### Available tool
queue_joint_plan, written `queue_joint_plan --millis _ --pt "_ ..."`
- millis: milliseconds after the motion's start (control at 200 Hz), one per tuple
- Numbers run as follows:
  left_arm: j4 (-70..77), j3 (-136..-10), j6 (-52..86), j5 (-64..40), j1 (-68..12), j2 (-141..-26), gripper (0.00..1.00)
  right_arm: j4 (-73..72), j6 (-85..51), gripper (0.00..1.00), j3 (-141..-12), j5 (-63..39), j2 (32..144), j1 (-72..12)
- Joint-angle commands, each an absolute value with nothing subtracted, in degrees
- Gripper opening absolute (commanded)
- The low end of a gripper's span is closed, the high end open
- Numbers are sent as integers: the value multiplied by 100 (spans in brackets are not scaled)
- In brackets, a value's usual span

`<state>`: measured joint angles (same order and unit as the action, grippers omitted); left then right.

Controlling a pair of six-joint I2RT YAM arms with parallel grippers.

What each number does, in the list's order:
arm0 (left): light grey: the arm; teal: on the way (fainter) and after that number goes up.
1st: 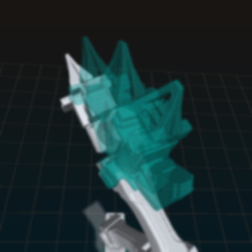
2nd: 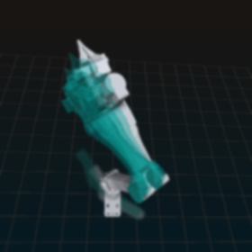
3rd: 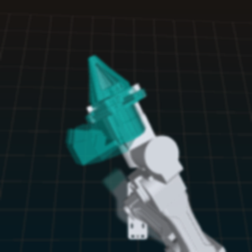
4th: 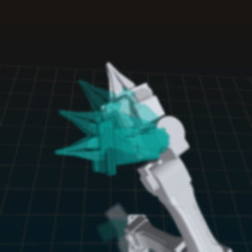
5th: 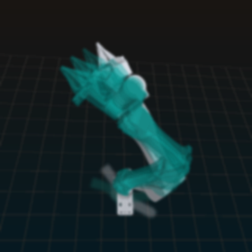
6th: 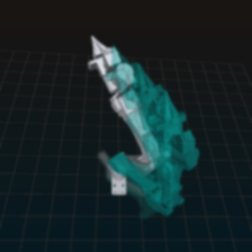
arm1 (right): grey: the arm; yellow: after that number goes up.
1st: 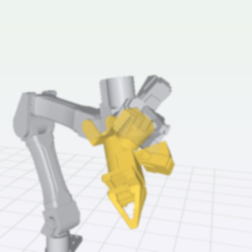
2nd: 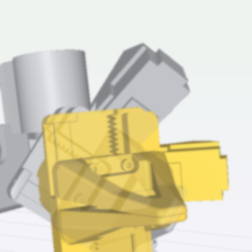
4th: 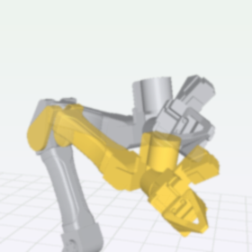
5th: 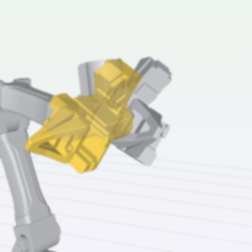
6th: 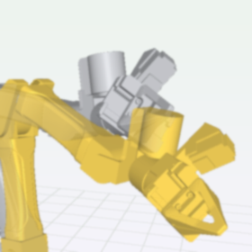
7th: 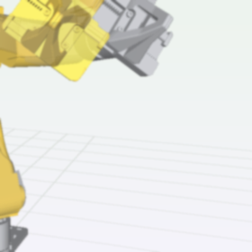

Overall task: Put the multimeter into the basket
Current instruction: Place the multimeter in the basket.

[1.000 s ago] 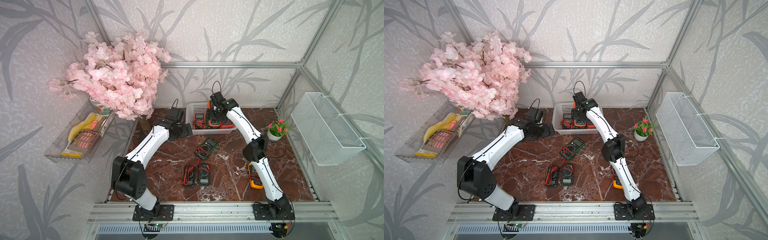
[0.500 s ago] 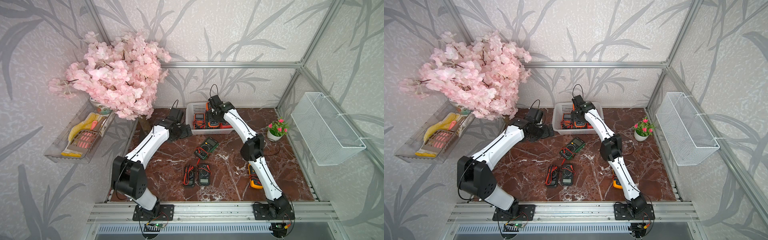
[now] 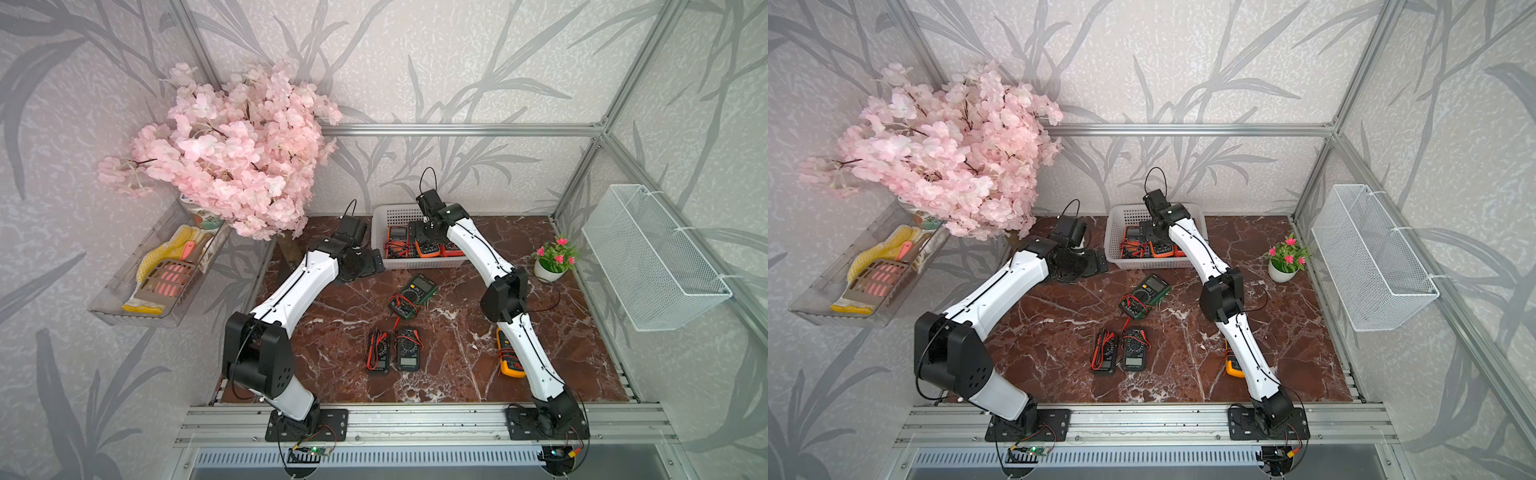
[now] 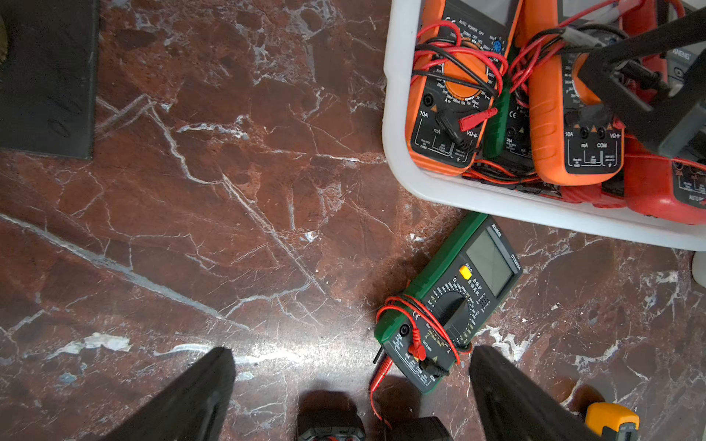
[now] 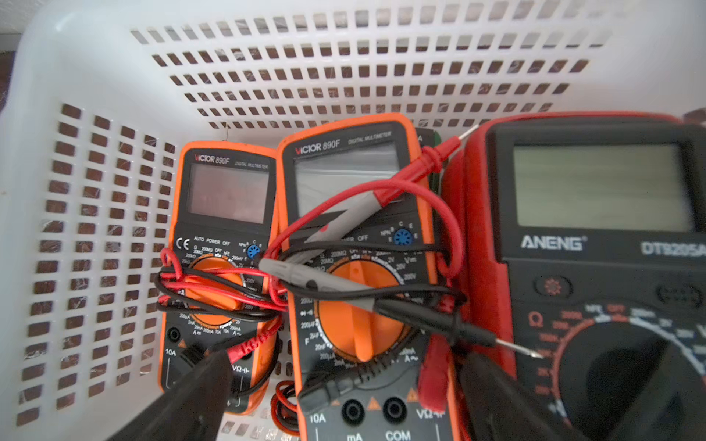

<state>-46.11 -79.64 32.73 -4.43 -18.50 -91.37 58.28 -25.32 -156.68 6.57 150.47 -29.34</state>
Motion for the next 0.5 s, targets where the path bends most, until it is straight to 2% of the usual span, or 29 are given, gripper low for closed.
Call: queue_joint_plan --millis 0,495 --pt "-4705 -7959 3252 -388 -1833 -8978 100 5855 -2584 100 -15706 829 14862 -2912" --pt "-4390 -7875 2696 -510 -1902 -9067 100 5988 -2604 99 -15415 446 13717 -2901"
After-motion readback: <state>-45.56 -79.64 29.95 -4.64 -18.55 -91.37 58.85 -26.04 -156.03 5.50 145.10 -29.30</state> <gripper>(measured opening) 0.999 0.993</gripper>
